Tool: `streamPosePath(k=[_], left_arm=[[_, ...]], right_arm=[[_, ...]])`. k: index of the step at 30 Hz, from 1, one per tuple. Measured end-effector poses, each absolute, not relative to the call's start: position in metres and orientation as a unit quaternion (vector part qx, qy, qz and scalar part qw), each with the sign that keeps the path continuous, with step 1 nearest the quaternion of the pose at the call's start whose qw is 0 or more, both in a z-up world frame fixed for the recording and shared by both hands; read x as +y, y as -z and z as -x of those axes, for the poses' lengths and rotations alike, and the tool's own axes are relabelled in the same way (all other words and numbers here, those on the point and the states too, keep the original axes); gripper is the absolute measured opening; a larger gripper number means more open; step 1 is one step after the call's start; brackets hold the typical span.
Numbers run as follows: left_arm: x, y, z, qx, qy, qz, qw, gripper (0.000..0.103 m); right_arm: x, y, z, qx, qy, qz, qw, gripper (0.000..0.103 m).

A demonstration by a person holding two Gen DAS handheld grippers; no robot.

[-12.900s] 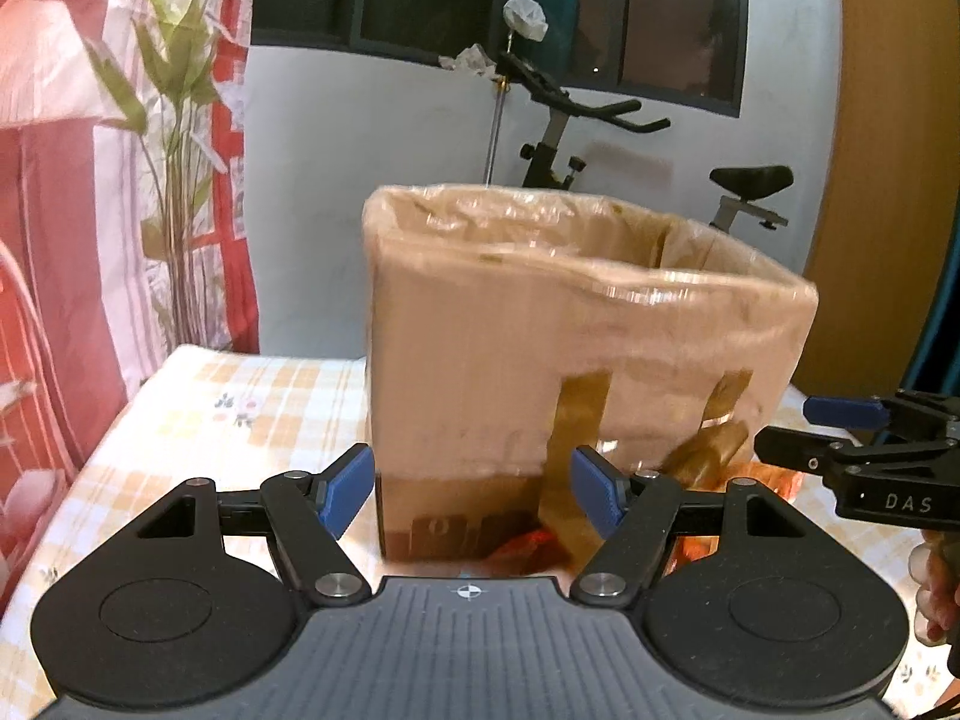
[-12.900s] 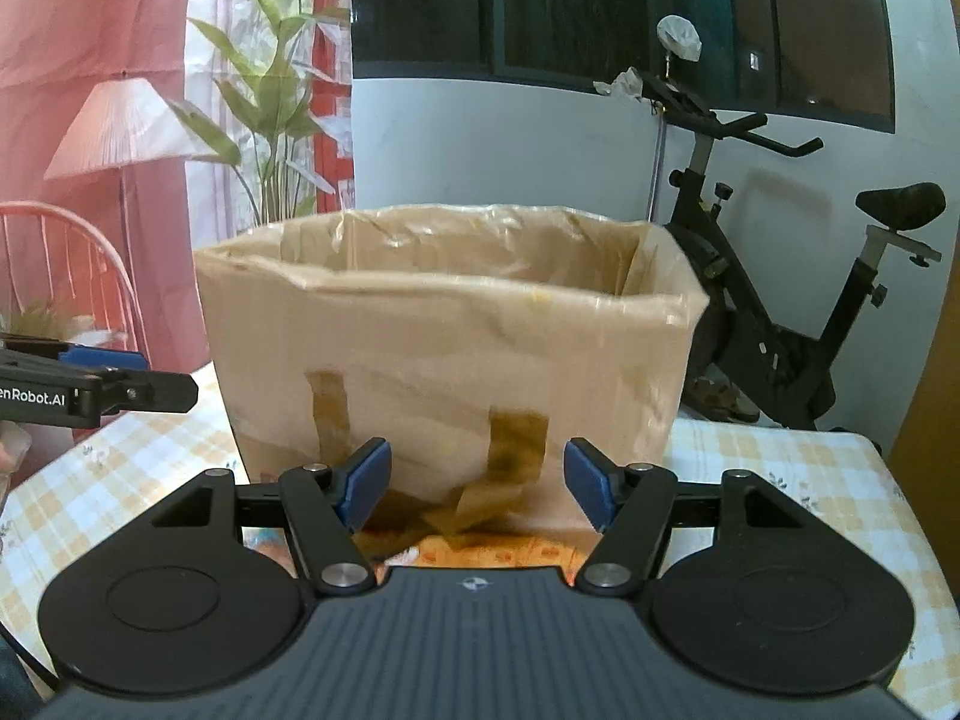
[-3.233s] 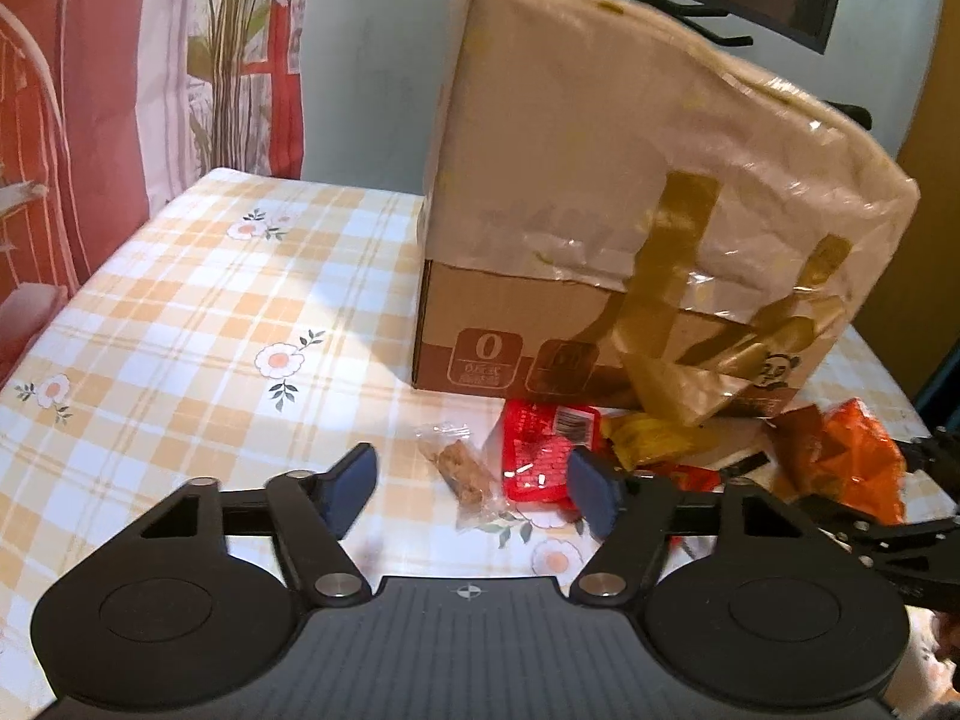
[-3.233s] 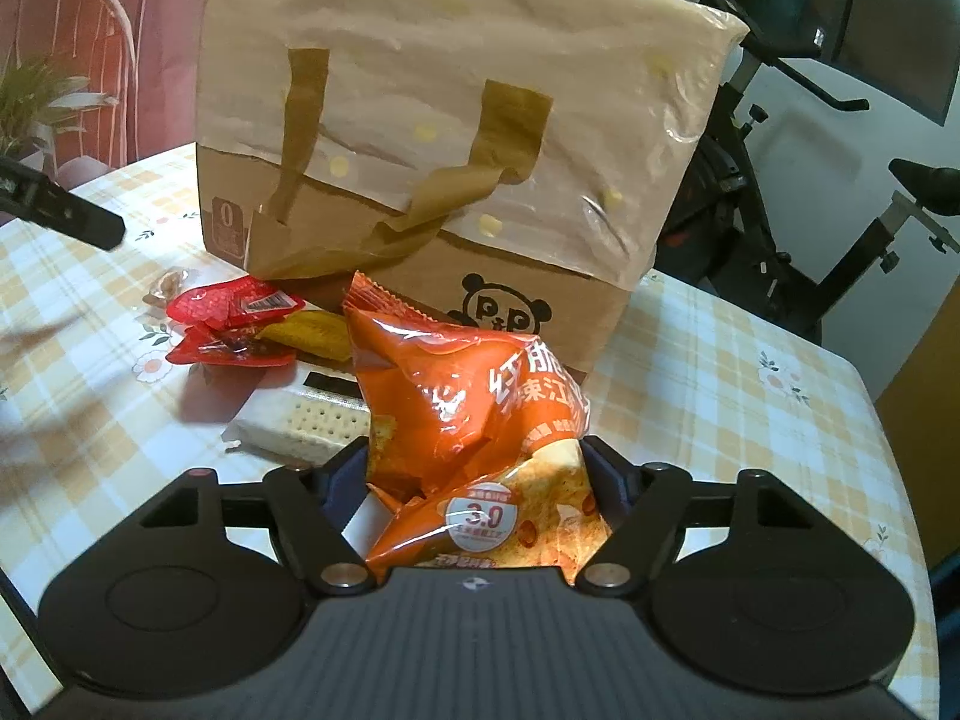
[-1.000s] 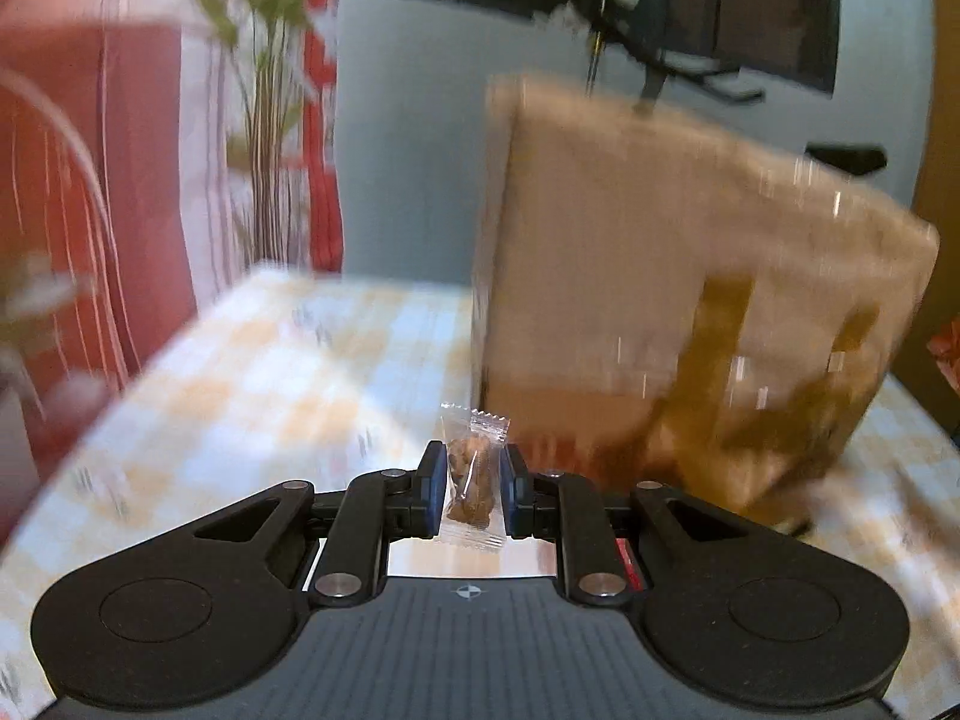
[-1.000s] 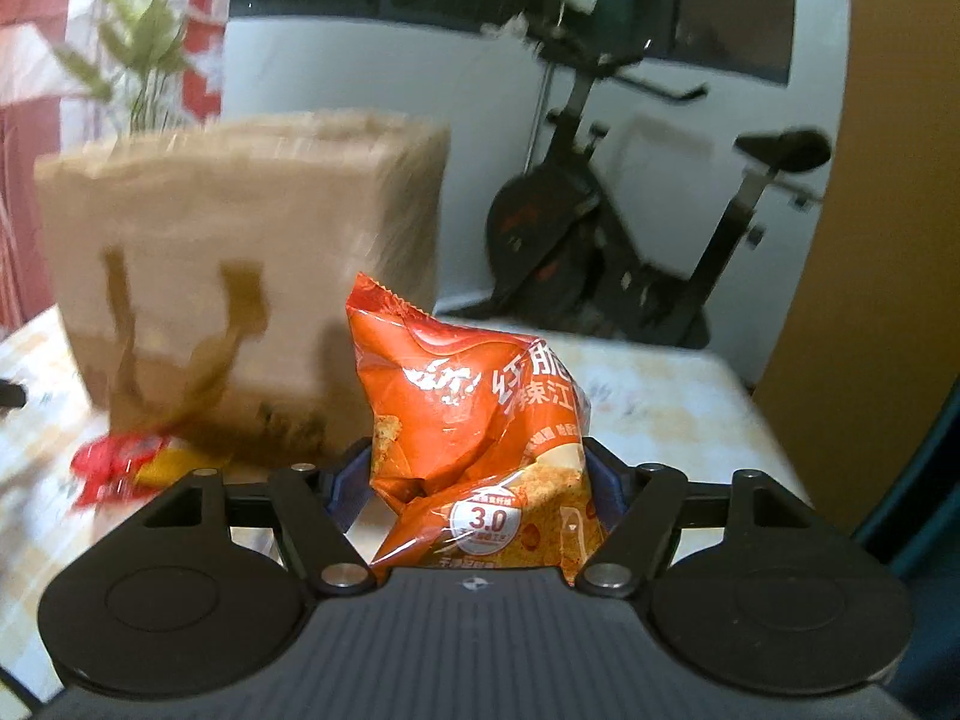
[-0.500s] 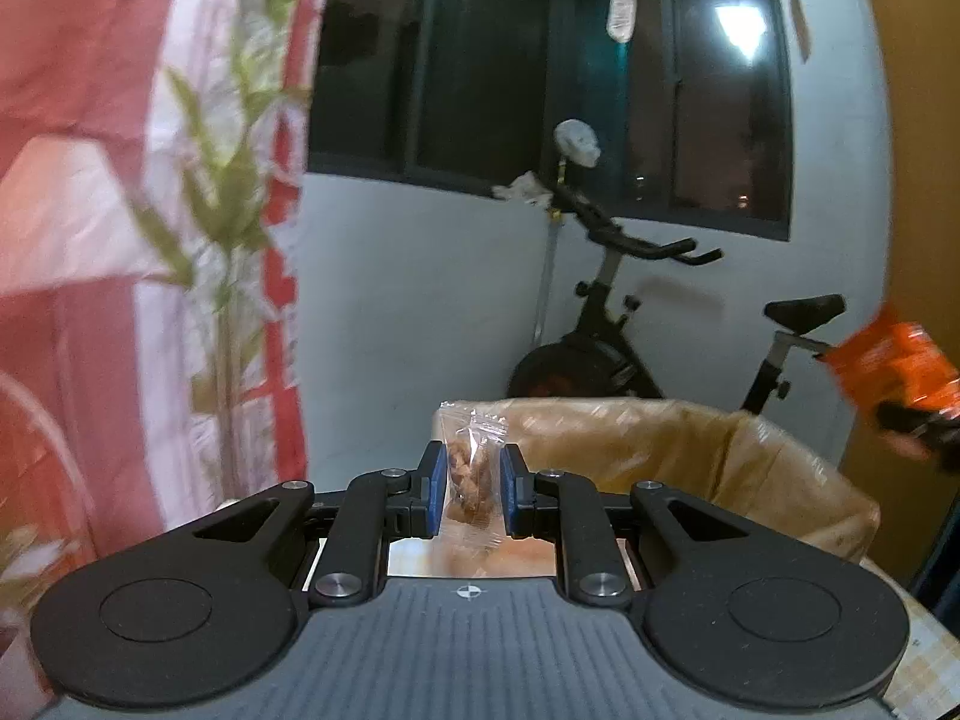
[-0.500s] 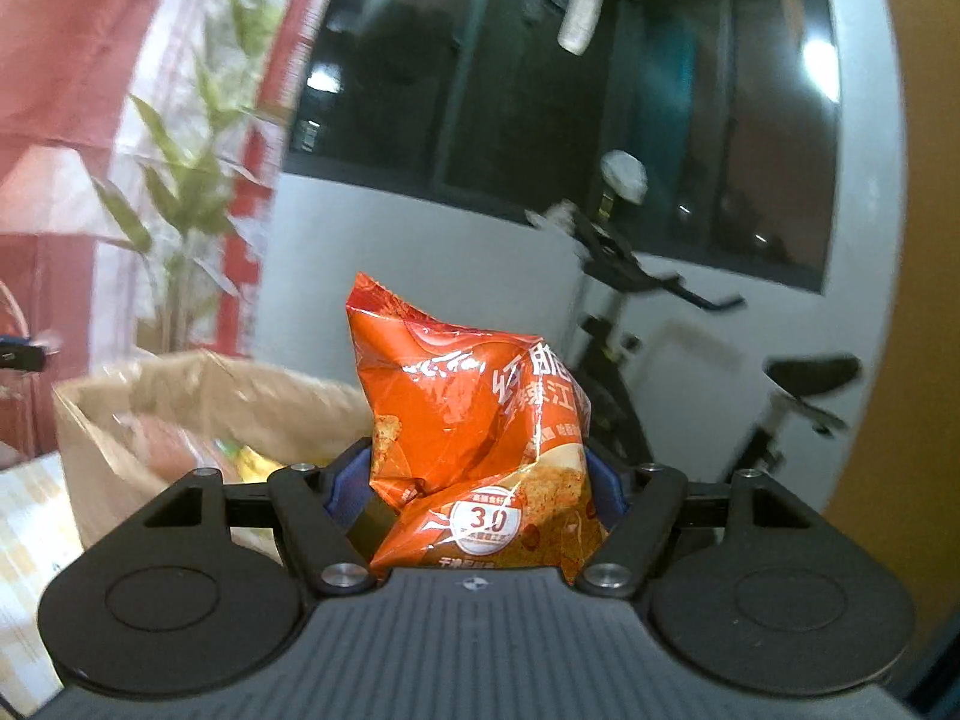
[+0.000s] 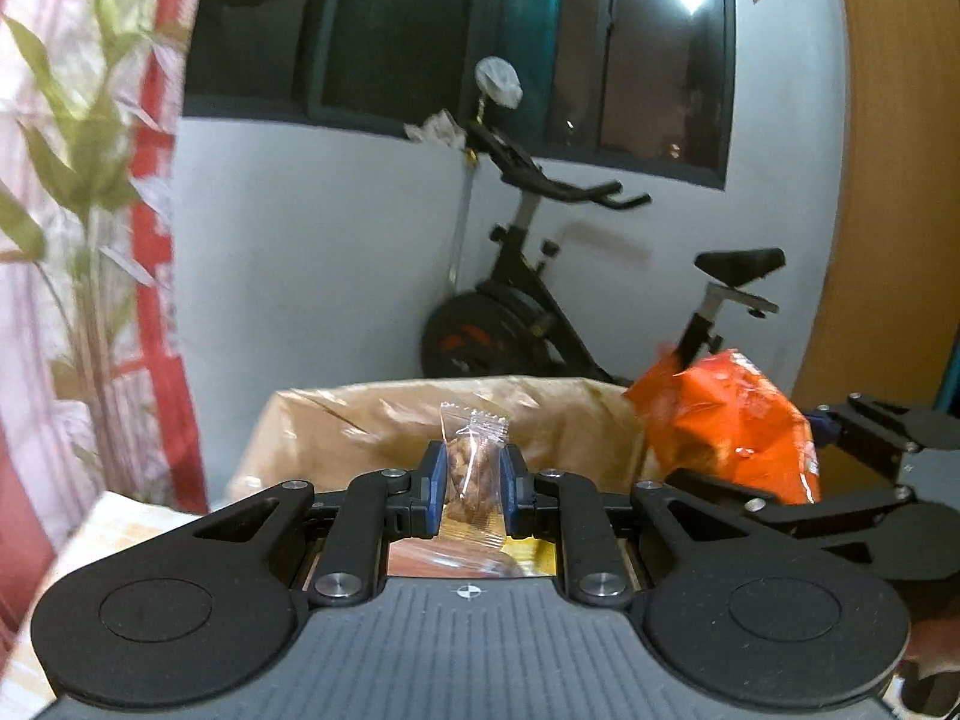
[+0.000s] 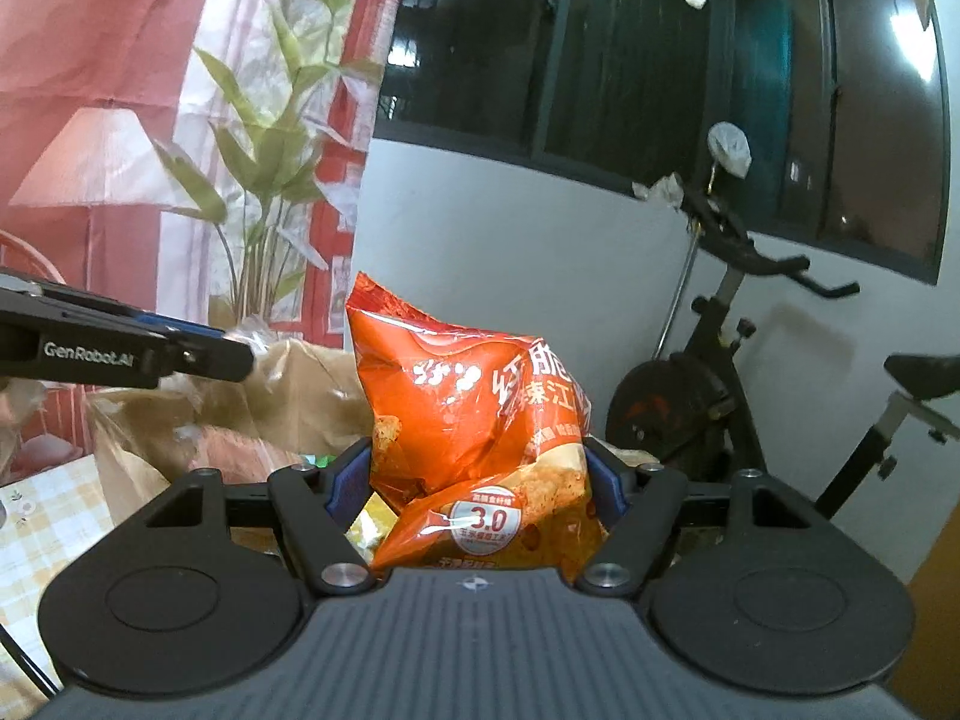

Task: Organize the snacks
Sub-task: 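Open both tools to drop the chip bag and candy packet into the box, then grasp the white cracker packet with the right tool while the left tool moves to the red packet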

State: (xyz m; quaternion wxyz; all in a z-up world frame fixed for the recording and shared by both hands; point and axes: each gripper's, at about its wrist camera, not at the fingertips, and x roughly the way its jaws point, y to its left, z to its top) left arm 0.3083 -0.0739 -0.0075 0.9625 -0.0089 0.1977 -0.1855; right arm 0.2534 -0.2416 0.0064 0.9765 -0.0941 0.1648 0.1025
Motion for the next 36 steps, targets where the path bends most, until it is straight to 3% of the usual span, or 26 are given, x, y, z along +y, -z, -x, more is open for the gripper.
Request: streamPosePath(k=[5,7,9,29,36], left_arm=[[-0.084,0.015,-0.324,0.230,0.201,-0.004,0.952,0.028],[-0.082,0.016,-0.320,0.224,0.197,-0.002,0.954,0.044],[-0.075,0.016,-0.318,0.221,0.202,0.008,0.954,0.047],[-0.042,0.004,-0.281,0.217,0.204,0.020,0.955,0.047],[-0.015,0.018,-0.244,0.220,0.208,0.030,0.953,0.047]], right_arm=[[-0.237,0.000,-0.257,0.167,-0.101,0.114,0.974,0.077],[-0.236,0.001,-0.256,0.174,-0.099,0.115,0.973,0.085],[-0.238,0.002,-0.253,0.176,-0.104,0.107,0.973,0.087],[-0.260,-0.029,-0.225,0.145,-0.094,0.029,0.985,0.090],[-0.266,-0.015,-0.183,0.148,-0.099,0.012,0.984,0.090]])
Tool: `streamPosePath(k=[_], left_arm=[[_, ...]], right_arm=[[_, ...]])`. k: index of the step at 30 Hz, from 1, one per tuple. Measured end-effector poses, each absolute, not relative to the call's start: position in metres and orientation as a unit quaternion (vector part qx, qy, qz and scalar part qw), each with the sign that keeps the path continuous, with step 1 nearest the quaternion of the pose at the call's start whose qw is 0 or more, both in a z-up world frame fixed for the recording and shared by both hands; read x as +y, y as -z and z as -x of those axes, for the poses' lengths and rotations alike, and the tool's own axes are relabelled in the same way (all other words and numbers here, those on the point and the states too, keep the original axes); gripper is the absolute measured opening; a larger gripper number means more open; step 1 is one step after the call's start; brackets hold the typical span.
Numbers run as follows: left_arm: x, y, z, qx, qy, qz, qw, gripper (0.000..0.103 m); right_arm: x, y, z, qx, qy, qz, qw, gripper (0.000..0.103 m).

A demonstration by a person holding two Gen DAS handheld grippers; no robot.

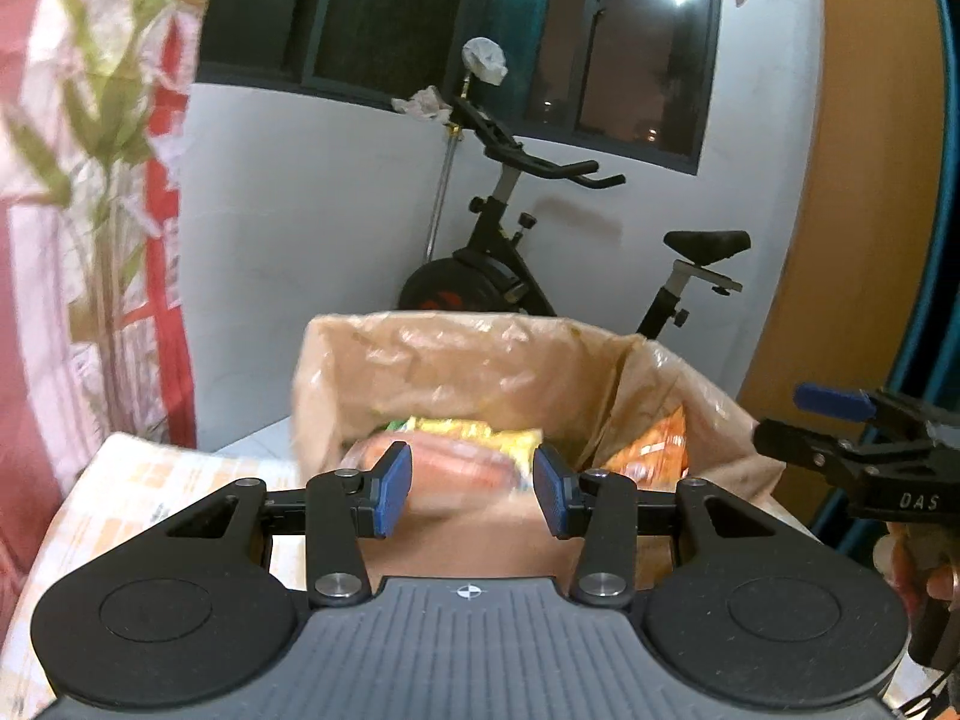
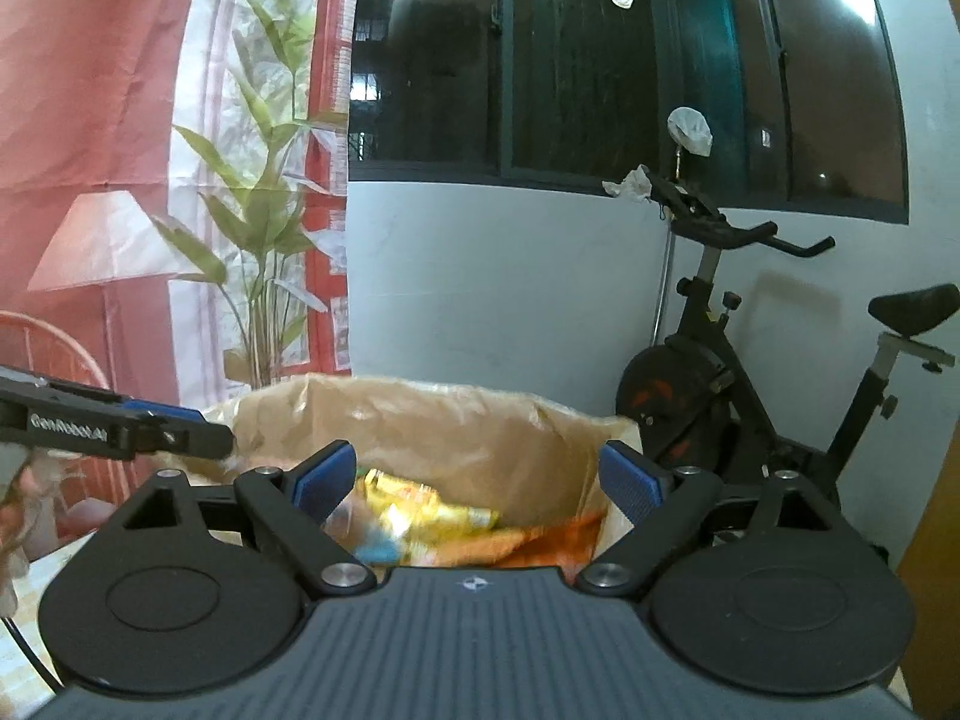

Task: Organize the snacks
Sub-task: 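Grasp the white cracker packet with the right tool while the left tool moves to the red packet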

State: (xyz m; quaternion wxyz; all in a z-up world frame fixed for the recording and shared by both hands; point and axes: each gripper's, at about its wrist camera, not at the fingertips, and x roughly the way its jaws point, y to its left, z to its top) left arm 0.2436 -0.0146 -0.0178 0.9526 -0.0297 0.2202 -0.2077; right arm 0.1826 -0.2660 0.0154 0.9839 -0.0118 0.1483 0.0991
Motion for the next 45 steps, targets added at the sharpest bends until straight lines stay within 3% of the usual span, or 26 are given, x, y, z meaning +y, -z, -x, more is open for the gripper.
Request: streamPosePath(k=[7,18,22,29,42,45], left_arm=[[0.018,0.052,-0.217,0.247,0.176,0.091,0.949,0.047],[0.020,0.102,-0.214,0.318,0.148,0.107,0.930,0.047],[0.024,0.113,-0.209,0.331,0.144,0.104,0.927,0.046],[0.028,0.117,-0.208,0.340,0.137,0.108,0.924,0.047],[0.022,0.128,-0.203,0.357,0.143,0.107,0.917,0.047],[0.018,0.131,-0.204,0.363,0.147,0.105,0.914,0.047]], right_arm=[[-0.273,0.021,-0.138,0.189,-0.101,-0.017,0.977,0.090],[-0.245,0.121,-0.147,0.342,-0.163,0.112,0.919,0.090],[-0.227,0.144,-0.153,0.361,-0.200,0.191,0.890,0.090],[-0.206,0.155,-0.175,0.377,-0.254,0.231,0.860,0.090],[-0.222,0.155,-0.181,0.467,-0.236,0.078,0.849,0.090],[-0.222,0.150,-0.168,0.466,-0.242,0.062,0.849,0.082]])
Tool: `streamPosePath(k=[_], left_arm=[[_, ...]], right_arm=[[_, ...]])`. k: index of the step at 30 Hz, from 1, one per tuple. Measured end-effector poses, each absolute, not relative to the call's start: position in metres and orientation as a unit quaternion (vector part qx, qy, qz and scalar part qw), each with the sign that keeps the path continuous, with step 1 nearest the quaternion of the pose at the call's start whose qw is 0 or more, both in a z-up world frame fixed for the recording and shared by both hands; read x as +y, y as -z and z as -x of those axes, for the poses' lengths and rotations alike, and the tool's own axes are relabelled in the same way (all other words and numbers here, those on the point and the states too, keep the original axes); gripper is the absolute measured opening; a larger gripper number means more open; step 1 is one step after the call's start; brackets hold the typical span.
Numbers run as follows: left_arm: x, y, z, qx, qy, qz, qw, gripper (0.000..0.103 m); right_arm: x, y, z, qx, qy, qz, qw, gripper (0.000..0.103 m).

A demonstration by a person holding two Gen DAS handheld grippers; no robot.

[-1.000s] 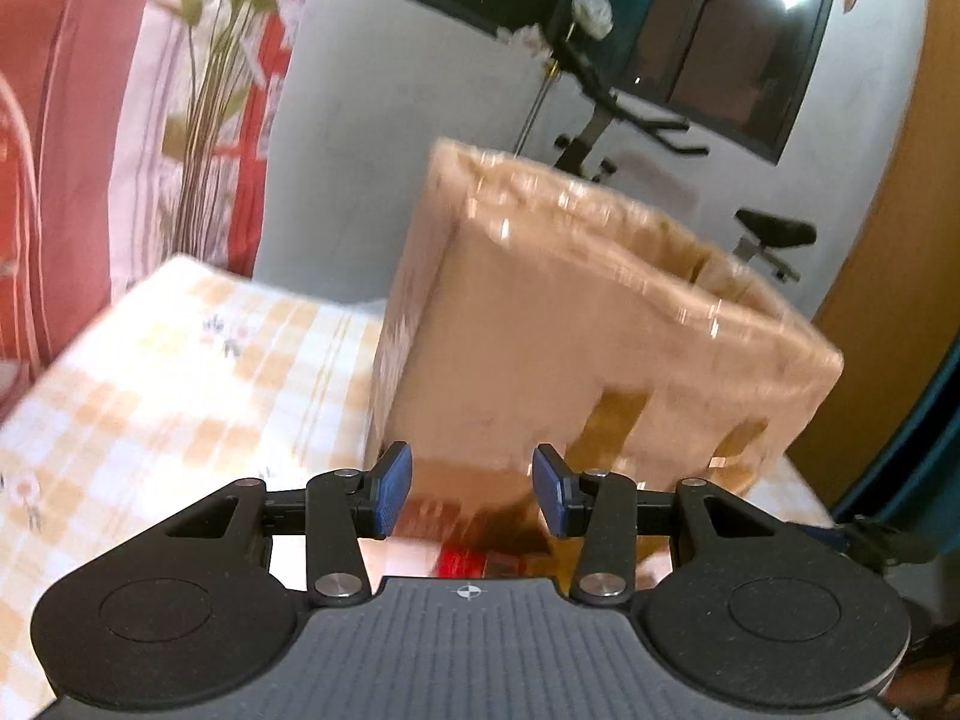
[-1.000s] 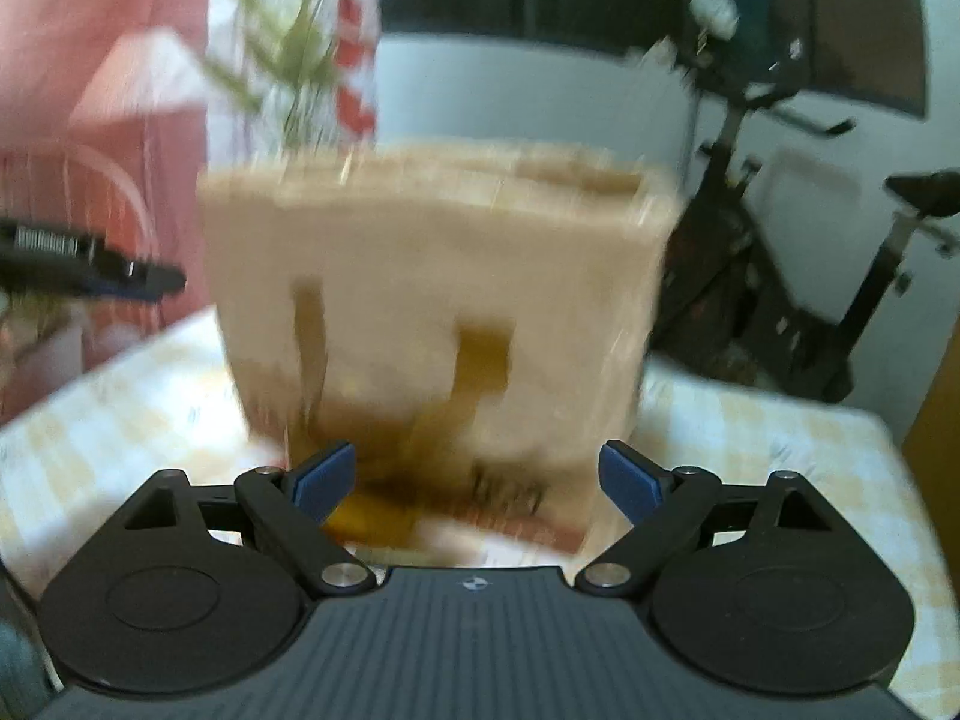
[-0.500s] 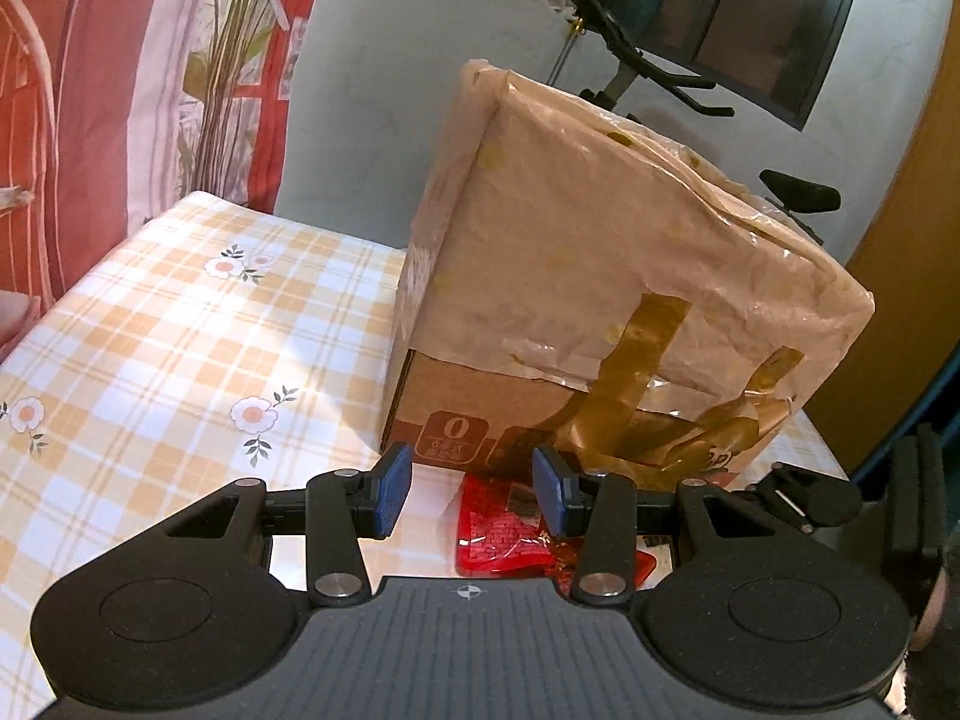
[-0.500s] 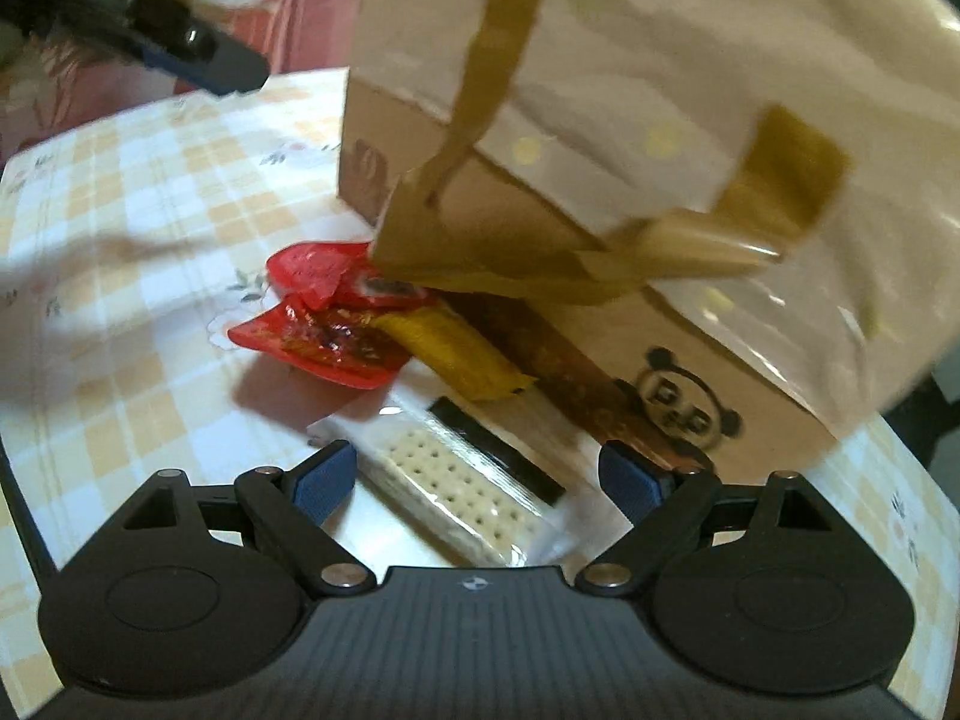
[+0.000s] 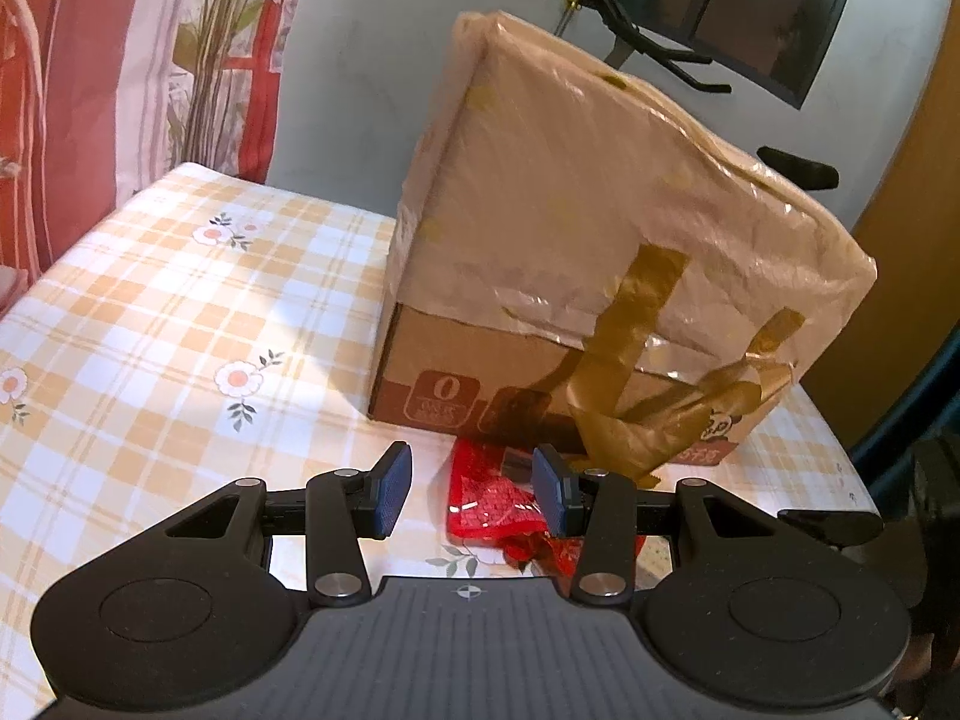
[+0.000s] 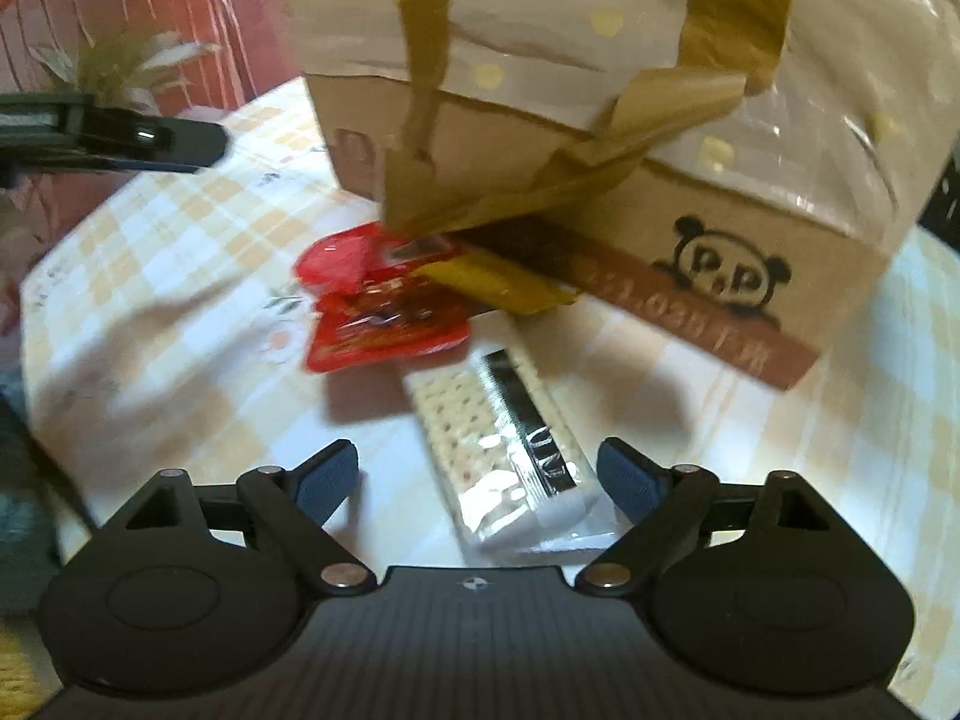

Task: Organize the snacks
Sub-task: 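Grasp the white cracker packet with the right tool while the left tool moves to the red packet, then close the left tool on the red snack packet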

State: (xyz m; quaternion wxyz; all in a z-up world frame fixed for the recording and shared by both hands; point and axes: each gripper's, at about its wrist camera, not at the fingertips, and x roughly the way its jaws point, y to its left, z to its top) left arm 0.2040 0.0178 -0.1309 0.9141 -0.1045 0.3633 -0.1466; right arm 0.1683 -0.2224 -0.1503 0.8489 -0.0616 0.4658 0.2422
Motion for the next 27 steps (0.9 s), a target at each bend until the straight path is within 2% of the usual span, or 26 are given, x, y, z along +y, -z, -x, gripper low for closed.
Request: streamPosePath(k=[2,4,9,11,23,27], left_arm=[[0.015,0.133,-0.204,0.367,0.151,0.101,0.912,0.047],[0.013,0.133,-0.202,0.369,0.155,0.097,0.911,0.046],[0.014,0.137,-0.200,0.376,0.152,0.092,0.910,0.046],[0.015,0.139,-0.200,0.381,0.149,0.092,0.908,0.047],[-0.006,0.154,-0.219,0.405,0.152,0.044,0.901,0.047],[-0.015,0.161,-0.235,0.412,0.147,0.023,0.899,0.051]], right_arm=[[-0.217,0.149,-0.166,0.456,-0.236,0.083,0.854,0.062],[-0.215,0.150,-0.170,0.447,-0.230,0.089,0.860,0.059],[-0.216,0.156,-0.176,0.423,-0.218,0.065,0.877,0.058],[-0.211,0.158,-0.171,0.412,-0.212,0.086,0.882,0.050],[-0.230,0.162,-0.133,0.370,-0.133,0.083,0.916,0.049],[-0.244,0.167,-0.136,0.363,-0.110,0.059,0.923,0.049]])
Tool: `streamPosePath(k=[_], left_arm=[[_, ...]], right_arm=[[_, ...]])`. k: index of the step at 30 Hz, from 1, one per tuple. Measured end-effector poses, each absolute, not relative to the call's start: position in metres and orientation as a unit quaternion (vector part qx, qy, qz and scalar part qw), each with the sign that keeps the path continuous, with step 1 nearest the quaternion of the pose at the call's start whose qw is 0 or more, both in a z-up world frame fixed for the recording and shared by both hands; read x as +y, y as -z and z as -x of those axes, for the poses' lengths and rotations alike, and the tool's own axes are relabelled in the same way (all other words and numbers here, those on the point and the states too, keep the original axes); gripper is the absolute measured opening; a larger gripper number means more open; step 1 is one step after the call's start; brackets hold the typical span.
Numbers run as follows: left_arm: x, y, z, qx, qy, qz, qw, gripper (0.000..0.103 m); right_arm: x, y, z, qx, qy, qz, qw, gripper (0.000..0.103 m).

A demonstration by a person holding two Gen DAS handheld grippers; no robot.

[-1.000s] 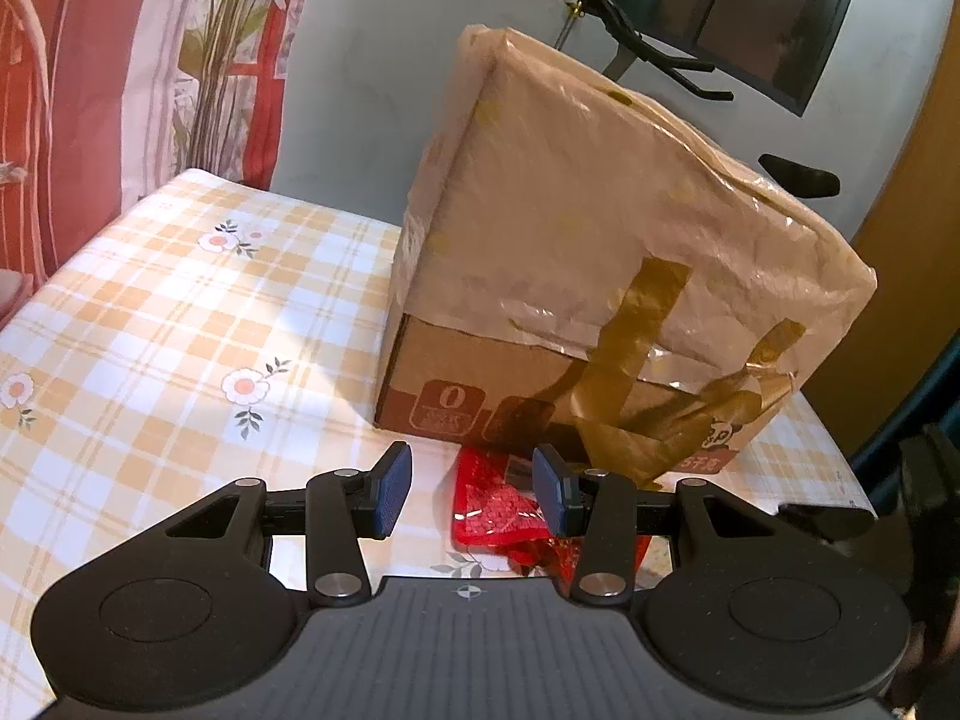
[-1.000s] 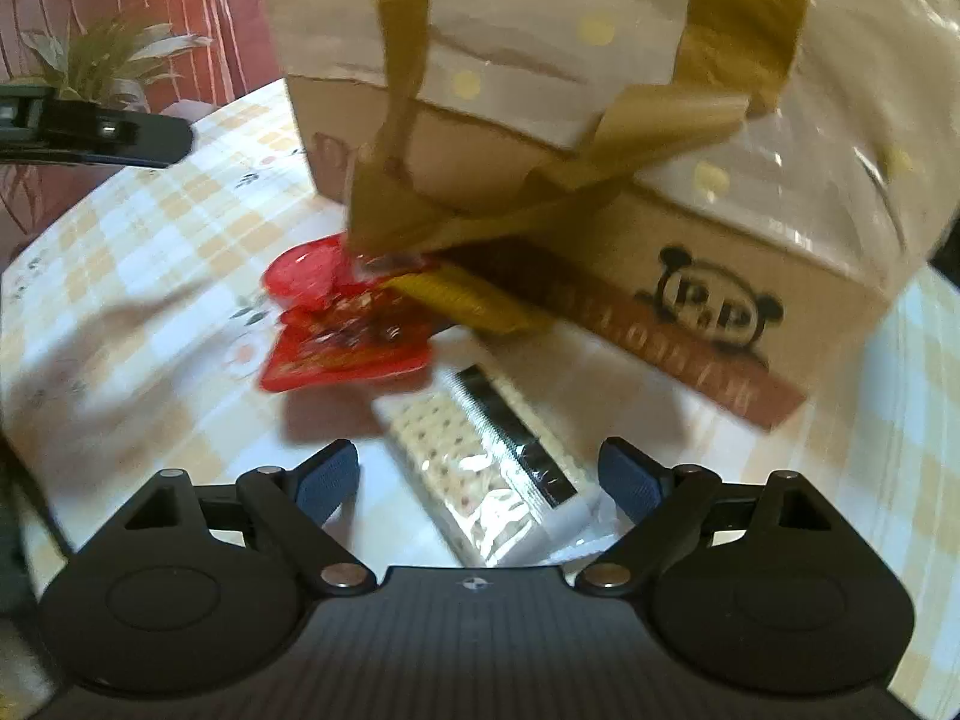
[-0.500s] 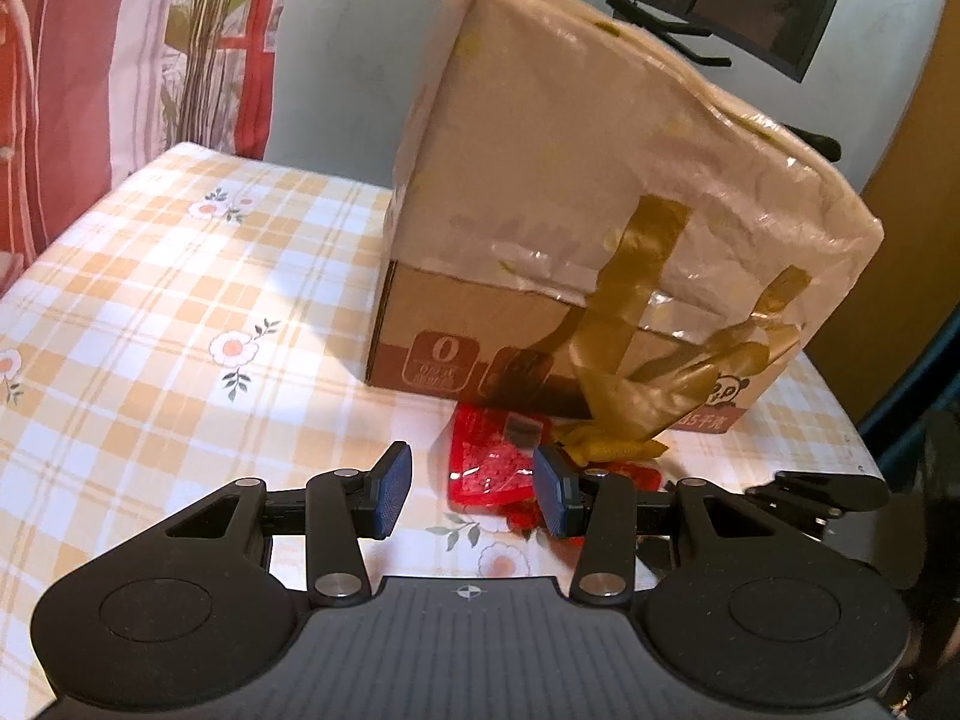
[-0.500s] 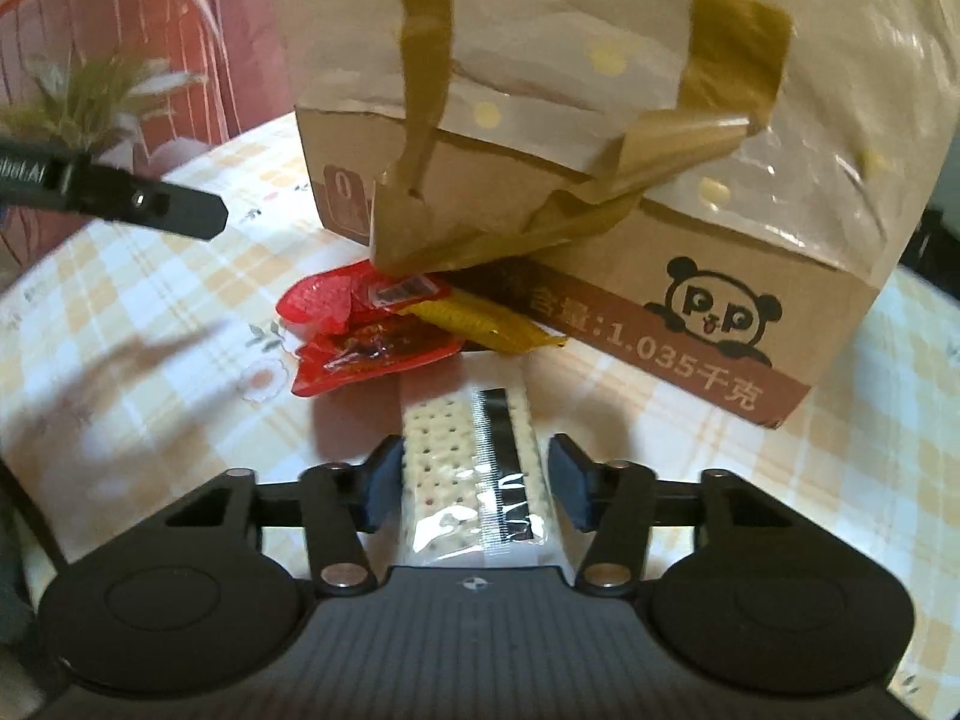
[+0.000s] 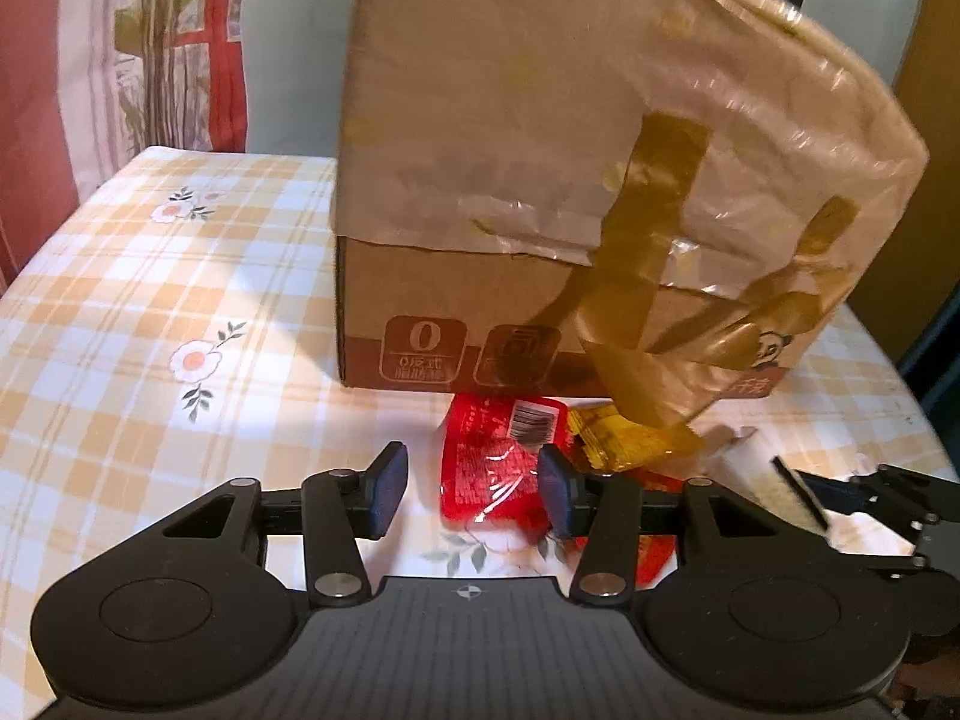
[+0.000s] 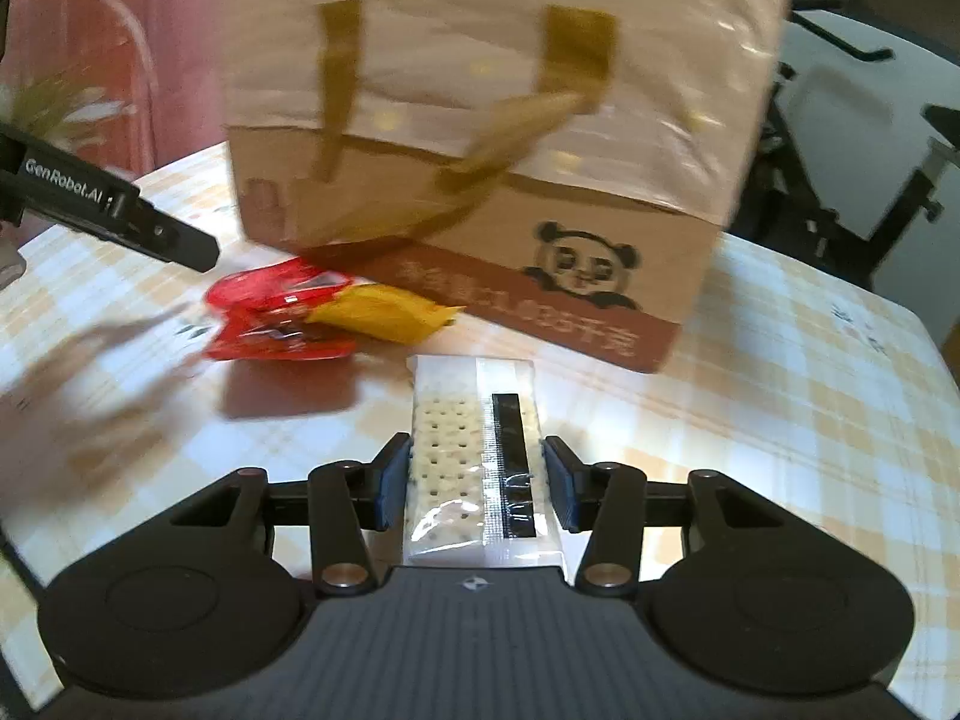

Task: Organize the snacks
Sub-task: 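Close the left tool on the red snack packet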

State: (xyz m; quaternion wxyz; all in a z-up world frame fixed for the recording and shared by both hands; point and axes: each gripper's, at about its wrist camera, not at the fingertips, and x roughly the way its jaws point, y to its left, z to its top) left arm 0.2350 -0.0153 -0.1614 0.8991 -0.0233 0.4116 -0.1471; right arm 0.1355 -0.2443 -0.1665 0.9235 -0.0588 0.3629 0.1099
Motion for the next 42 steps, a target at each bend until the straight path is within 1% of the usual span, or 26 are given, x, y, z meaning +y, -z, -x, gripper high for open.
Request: streamPosePath(k=[4,6,9,14,24,27,33,35,36,42], left_arm=[[-0.026,0.173,-0.247,0.431,0.154,0.002,0.889,0.051],[-0.030,0.175,-0.251,0.427,0.159,-0.004,0.890,0.053],[-0.040,0.178,-0.256,0.427,0.162,-0.006,0.889,0.056],[-0.052,0.181,-0.260,0.428,0.161,0.003,0.889,0.057],[-0.047,0.179,-0.270,0.450,0.121,0.080,0.881,0.057],[-0.054,0.179,-0.274,0.447,0.110,0.063,0.885,0.059],[-0.068,0.181,-0.260,0.429,0.101,0.009,0.898,0.059],[-0.067,0.182,-0.249,0.420,0.097,-0.006,0.902,0.059],[-0.067,0.183,-0.242,0.413,0.093,-0.014,0.906,0.054],[-0.058,0.186,-0.219,0.391,0.096,-0.016,0.915,0.053]], right_arm=[[-0.249,0.169,-0.133,0.352,-0.112,0.046,0.928,0.049],[-0.248,0.169,-0.132,0.350,-0.112,0.049,0.929,0.049],[-0.251,0.168,-0.131,0.349,-0.116,0.044,0.929,0.049],[-0.251,0.169,-0.130,0.347,-0.117,0.045,0.929,0.049],[-0.250,0.169,-0.131,0.347,-0.117,0.045,0.929,0.049],[-0.250,0.169,-0.131,0.347,-0.117,0.045,0.929,0.049],[-0.251,0.169,-0.131,0.347,-0.118,0.044,0.929,0.049],[-0.250,0.169,-0.131,0.347,-0.118,0.044,0.929,0.049],[-0.250,0.169,-0.131,0.347,-0.118,0.044,0.929,0.049],[-0.249,0.169,-0.131,0.345,-0.119,0.044,0.930,0.049]])
